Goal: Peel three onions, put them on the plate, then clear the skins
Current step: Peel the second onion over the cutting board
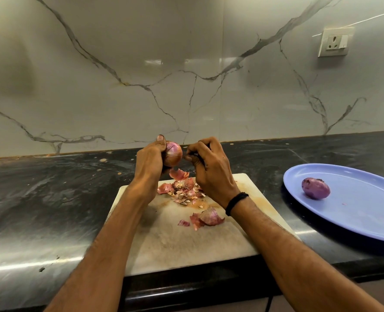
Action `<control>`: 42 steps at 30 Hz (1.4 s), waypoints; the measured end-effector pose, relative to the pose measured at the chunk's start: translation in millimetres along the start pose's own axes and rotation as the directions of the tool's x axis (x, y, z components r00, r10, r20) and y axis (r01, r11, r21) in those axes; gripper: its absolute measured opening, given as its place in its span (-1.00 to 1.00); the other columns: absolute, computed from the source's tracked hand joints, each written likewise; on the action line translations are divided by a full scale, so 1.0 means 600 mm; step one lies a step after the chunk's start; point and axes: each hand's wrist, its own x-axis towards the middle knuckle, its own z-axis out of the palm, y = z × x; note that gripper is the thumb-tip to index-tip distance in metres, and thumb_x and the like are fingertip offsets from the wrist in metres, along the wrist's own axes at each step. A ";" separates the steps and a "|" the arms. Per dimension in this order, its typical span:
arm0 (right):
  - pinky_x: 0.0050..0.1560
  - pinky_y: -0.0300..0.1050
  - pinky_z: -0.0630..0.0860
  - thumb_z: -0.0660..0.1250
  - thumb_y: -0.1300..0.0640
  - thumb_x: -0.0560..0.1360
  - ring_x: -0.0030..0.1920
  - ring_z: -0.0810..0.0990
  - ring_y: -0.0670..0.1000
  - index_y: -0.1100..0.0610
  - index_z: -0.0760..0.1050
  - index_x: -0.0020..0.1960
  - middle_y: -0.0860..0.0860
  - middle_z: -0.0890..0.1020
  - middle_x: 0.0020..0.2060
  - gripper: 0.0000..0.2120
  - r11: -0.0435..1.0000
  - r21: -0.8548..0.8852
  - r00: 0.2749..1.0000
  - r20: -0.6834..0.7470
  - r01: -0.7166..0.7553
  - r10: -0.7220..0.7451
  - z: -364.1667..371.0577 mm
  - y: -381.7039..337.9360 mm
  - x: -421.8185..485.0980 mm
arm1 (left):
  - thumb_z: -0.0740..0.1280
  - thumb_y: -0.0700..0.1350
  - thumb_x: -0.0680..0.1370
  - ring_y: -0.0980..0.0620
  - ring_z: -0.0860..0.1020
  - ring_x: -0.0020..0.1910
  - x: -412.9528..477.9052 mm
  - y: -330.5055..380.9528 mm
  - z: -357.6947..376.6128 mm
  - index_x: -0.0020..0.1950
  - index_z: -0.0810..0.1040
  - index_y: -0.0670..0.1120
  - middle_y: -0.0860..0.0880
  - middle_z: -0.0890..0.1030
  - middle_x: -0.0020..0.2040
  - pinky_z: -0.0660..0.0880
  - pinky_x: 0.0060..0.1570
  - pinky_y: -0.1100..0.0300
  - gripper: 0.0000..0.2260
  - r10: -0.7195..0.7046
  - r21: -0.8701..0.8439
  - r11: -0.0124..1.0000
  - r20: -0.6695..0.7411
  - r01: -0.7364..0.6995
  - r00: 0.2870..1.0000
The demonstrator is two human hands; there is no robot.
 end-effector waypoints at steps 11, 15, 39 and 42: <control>0.06 -0.54 0.38 0.55 0.12 0.37 0.06 0.47 -0.03 0.23 0.37 0.29 0.16 0.48 0.15 -0.41 0.989 0.144 0.991 0.133 -0.034 0.015 0.003 -0.005 -0.003 | 0.10 -0.11 0.70 -0.08 0.62 0.08 -0.015 -0.001 0.000 0.13 0.60 -0.04 -0.11 0.64 0.11 0.59 -0.05 0.13 -0.73 0.055 -0.046 0.998 0.262 -0.045 0.964; 0.03 -0.56 0.37 0.56 0.10 0.37 0.01 0.46 -0.05 0.19 0.35 0.26 0.14 0.48 0.11 -0.41 0.989 0.140 0.994 0.109 -0.047 0.032 0.002 -0.003 -0.003 | 0.15 -0.08 0.70 -0.13 0.63 0.16 -0.010 -0.001 -0.002 0.29 0.58 -0.11 -0.15 0.64 0.19 0.59 0.04 0.07 -0.71 0.060 -0.057 0.997 0.239 -0.048 0.969; -0.11 -0.46 0.37 0.47 0.04 0.44 -0.07 0.45 -0.06 0.03 0.34 0.19 0.10 0.49 0.01 -0.57 0.996 0.087 0.992 0.126 -0.001 -0.010 0.000 -0.003 -0.003 | 0.15 -0.02 0.71 -0.09 0.67 0.03 -0.015 0.001 -0.004 0.08 0.61 -0.08 -0.17 0.66 0.09 0.61 -0.12 0.15 -0.74 0.035 -0.049 0.998 0.210 -0.025 0.977; -0.17 -0.45 0.33 0.32 -0.05 0.48 -0.16 0.42 -0.07 0.21 0.47 0.00 0.10 0.49 -0.08 -0.69 0.998 0.058 0.998 0.067 0.016 -0.020 0.001 -0.001 -0.004 | 0.14 -0.01 0.71 -0.05 0.66 -0.07 -0.016 0.005 -0.004 0.08 0.60 -0.11 -0.19 0.65 0.04 0.60 -0.23 0.21 -0.72 0.029 -0.095 0.995 0.185 -0.011 0.982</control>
